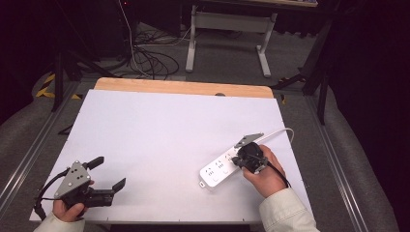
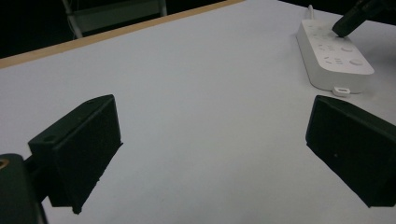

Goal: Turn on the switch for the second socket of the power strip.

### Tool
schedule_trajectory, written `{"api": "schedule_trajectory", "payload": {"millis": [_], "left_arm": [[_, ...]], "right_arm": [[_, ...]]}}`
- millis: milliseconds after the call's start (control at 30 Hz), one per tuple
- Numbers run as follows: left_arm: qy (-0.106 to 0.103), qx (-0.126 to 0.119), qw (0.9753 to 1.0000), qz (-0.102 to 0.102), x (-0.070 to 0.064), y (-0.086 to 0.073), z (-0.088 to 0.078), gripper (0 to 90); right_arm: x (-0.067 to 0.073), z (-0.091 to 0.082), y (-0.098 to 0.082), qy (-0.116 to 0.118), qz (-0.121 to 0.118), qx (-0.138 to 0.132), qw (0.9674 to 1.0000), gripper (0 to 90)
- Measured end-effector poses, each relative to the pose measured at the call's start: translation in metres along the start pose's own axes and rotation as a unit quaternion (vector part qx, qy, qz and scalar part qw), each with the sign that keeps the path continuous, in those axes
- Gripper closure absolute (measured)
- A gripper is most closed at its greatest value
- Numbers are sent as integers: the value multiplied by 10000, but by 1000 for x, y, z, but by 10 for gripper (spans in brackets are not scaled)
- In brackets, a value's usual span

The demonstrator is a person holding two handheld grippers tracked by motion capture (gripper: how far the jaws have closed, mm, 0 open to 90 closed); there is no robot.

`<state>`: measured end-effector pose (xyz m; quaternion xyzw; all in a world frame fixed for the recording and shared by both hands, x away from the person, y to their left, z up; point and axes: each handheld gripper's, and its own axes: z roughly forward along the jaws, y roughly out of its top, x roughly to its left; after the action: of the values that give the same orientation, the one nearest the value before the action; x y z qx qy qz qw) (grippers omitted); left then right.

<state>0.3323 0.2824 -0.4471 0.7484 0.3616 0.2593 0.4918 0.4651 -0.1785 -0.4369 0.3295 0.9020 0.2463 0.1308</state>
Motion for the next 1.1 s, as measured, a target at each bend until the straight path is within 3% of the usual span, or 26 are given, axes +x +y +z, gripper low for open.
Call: {"api": "schedule_trajectory", "payload": {"millis": [233, 367, 567, 733, 933, 1100], "left_arm": [[11, 4, 10000, 22, 0, 0, 0, 38], [6, -1, 10000, 1, 0, 0, 0, 39], [7, -2, 10000, 3, 0, 0, 0, 38], [-5, 13, 10000, 10, -1, 0, 0, 38], [0, 1, 10000, 8, -1, 0, 0, 39], [-5, 3, 10000, 14, -2, 0, 0, 39]], "right_arm": [[4, 1, -4, -120, -5, -102, 9999, 900], [2, 2, -6, -63, 154, -146, 9998, 900], [5, 2, -7, -173, 123, -151, 9997, 900], [4, 3, -10, -116, 233, -249, 9994, 900], [8, 3, -11, -257, 138, -300, 9991, 900], [7, 3, -12, -179, 235, -324, 9990, 900]]}}
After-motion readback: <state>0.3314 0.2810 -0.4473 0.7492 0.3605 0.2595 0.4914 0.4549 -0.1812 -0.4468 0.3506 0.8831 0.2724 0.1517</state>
